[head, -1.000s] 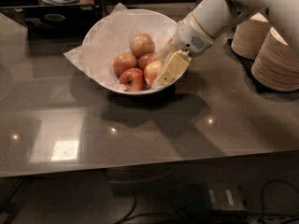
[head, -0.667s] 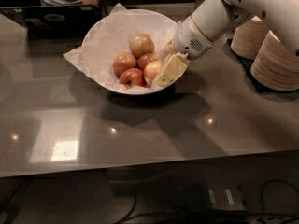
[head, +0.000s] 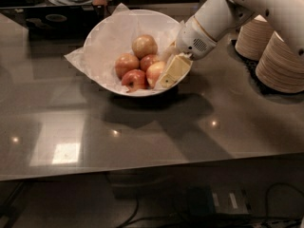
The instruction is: Pick apple from white bowl
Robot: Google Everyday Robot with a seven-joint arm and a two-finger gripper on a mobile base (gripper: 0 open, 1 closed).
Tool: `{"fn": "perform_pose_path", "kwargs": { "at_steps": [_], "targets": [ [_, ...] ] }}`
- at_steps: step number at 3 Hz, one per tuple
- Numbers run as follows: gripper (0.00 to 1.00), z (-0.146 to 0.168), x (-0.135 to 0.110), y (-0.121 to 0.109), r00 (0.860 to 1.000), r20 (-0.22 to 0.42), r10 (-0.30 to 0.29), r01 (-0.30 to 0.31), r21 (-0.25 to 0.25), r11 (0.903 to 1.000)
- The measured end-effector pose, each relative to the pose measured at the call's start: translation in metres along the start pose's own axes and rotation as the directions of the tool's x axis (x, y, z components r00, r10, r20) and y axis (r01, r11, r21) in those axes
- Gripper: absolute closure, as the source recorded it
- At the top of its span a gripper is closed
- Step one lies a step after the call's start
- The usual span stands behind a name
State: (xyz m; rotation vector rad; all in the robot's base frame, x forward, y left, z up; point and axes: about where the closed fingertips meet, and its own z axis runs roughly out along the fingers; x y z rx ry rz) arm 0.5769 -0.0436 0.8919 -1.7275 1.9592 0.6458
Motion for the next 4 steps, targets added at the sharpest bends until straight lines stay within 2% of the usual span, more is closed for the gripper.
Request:
{"fn": "perform_pose_path", "kwargs": {
  "at_steps": [1, 2, 3, 4],
  "targets": [
    [0.41, 0.0024, 0.0010, 0.0002, 1.000, 0.000, 0.014, -0.014, -0.012, 0.9998],
    [0.43, 0.0001, -0.0009, 0.0004, 1.000, 0.000, 0.014, -0.014, -0.013, 0.9998],
    [0.78, 0.0074, 0.0032, 0.0002, 0.999, -0.007, 0.035, -0.035, -0.040, 0.9986],
    [0.99, 0.0057, 0.0018, 0.0003, 0.999, -0.007, 0.034, -0.035, -0.040, 0.9986]
  ]
}}
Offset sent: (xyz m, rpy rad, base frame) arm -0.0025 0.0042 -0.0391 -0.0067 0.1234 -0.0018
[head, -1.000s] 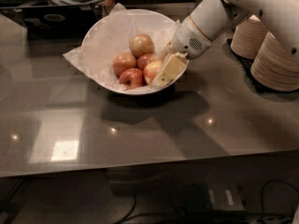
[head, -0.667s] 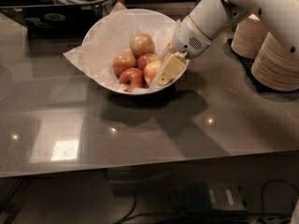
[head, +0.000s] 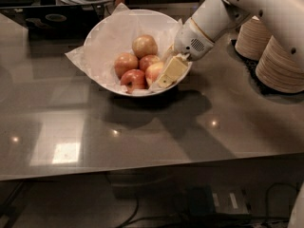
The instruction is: Pick apple from white bowl
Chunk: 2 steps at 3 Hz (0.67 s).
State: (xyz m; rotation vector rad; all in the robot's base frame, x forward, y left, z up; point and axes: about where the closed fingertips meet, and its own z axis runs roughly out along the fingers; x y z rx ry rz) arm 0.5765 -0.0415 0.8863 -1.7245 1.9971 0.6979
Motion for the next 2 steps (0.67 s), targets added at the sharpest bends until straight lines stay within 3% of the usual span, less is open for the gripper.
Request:
{"fn": "perform_pose_path", "kwargs": {
  "at_steps": [1, 2],
  "targets": [
    [1.00, 0.0000, 0.0000, 0.0000, 1.000, 0.000, 0.000, 0.000, 0.000, 1.0000],
    [1.00, -0.0055, 0.0014, 0.0016, 0.997, 0.073, 0.013, -0.012, -0.010, 0.9999]
  ]
}}
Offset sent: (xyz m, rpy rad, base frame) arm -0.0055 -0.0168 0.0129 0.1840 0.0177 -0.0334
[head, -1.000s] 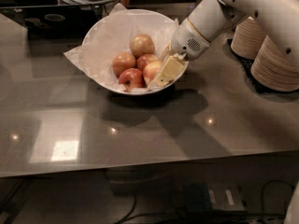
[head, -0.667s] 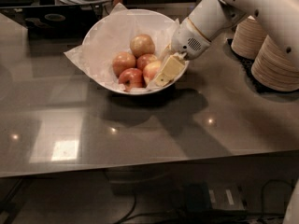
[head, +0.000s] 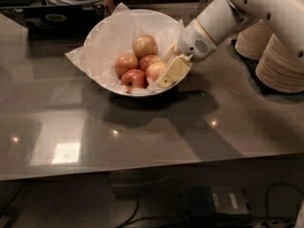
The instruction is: Pick apple from white bowl
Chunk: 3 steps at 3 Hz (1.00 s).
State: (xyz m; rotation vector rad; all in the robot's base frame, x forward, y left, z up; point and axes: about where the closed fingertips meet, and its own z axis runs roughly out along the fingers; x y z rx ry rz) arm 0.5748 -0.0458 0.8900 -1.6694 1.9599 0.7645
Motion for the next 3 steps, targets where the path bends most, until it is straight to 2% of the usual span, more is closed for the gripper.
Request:
{"fn": "perform_pose_path", "kwargs": {
  "at_steps": [2, 3],
  "targets": [
    [1.00, -0.013, -0.015, 0.004, 0.990, 0.143, -0.006, 0.010, -0.027, 0.9996],
    [1.00, -0.017, -0.027, 0.006, 0.982, 0.187, -0.018, 0.026, -0.039, 0.9989]
  ]
}}
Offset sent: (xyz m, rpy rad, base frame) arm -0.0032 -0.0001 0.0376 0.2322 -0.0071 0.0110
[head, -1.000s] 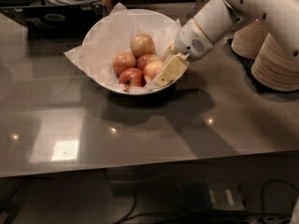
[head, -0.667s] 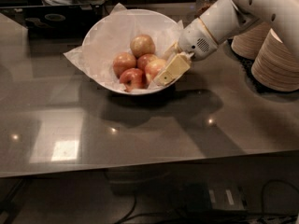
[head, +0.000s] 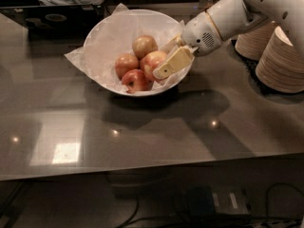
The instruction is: Pick apple from white bowl
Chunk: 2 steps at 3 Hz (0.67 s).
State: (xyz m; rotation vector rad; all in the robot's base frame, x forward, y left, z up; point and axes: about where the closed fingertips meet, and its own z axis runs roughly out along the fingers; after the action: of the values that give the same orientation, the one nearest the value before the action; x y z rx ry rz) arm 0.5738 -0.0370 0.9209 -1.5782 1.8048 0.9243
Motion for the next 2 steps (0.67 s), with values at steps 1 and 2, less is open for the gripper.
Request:
{"fn": "perform_pose_path", "kwargs": {
  "at_steps": [1, 2],
  "targets": [
    [1.00, -0.004, -0.024, 0.007, 0.999, 0.011, -0.054, 0.054, -0.011, 0.9985],
    [1.00, -0.011, -0.060, 0.029, 0.982, -0.025, -0.187, 0.187, -0.028, 0.9820]
  ]
}}
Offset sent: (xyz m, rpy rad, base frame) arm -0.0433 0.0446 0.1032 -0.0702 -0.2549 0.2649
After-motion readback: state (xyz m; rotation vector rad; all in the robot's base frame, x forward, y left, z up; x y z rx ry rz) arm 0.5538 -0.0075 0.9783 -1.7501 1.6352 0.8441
